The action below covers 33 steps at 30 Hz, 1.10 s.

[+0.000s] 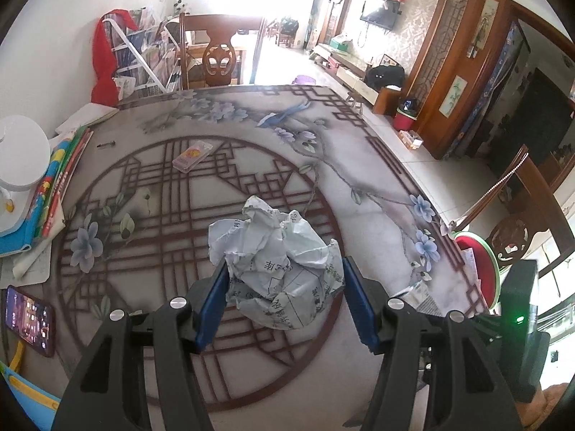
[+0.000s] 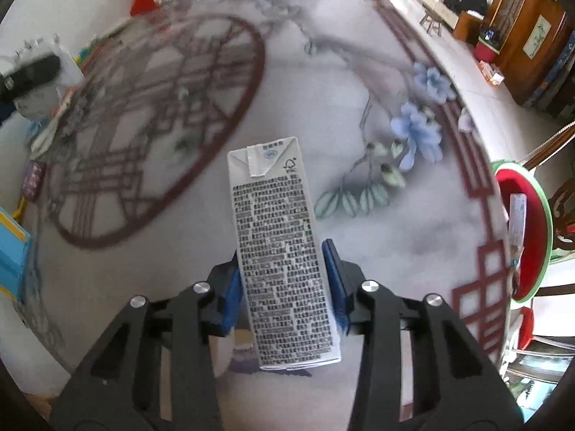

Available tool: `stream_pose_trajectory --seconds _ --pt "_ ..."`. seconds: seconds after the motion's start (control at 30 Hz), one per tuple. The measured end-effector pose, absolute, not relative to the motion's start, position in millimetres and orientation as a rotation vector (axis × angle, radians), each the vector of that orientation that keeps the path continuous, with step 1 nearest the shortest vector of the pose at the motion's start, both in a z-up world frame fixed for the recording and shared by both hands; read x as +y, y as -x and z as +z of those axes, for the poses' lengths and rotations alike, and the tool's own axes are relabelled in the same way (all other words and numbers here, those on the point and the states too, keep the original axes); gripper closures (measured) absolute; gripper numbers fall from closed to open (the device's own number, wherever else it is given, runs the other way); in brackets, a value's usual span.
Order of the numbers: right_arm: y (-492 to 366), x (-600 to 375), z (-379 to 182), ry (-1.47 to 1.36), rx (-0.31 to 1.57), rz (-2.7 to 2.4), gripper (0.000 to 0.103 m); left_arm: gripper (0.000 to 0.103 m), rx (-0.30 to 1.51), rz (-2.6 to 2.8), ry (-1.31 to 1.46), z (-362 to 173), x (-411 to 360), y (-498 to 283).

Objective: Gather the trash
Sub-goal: 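Carry the crumpled paper and milk carton over the red bucket with both tools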

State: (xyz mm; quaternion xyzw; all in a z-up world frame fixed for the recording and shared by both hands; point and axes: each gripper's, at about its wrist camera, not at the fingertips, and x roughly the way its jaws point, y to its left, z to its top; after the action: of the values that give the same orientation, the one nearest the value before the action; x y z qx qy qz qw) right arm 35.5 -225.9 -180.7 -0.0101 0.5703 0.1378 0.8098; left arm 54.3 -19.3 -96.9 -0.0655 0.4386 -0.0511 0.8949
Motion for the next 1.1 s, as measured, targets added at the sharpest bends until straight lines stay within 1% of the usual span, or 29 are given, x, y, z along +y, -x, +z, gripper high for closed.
stream_pose_trajectory --seconds 0.27,0.5,0.8,1.1 --pt "-36.0 -245.3 -135.4 -0.043 1.085 0.303 0.063 0.046 0.909 -0.111 0.124 -94.6 -31.4 -57.1" --pt "-41.5 -265.8 -115.2 -0.083 1.019 0.289 0.063 0.046 0.904 -0.116 0.106 -89.6 -52.7 -60.5" --pt "-41.2 -315.5 -108.6 -0.119 0.997 0.287 0.063 0.046 0.91 -0.139 0.082 -86.5 -107.0 -66.9" --pt "-42.2 -378.2 -110.1 -0.143 0.994 0.266 0.063 0.046 0.915 -0.167 0.057 -83.1 -177.1 -67.0"
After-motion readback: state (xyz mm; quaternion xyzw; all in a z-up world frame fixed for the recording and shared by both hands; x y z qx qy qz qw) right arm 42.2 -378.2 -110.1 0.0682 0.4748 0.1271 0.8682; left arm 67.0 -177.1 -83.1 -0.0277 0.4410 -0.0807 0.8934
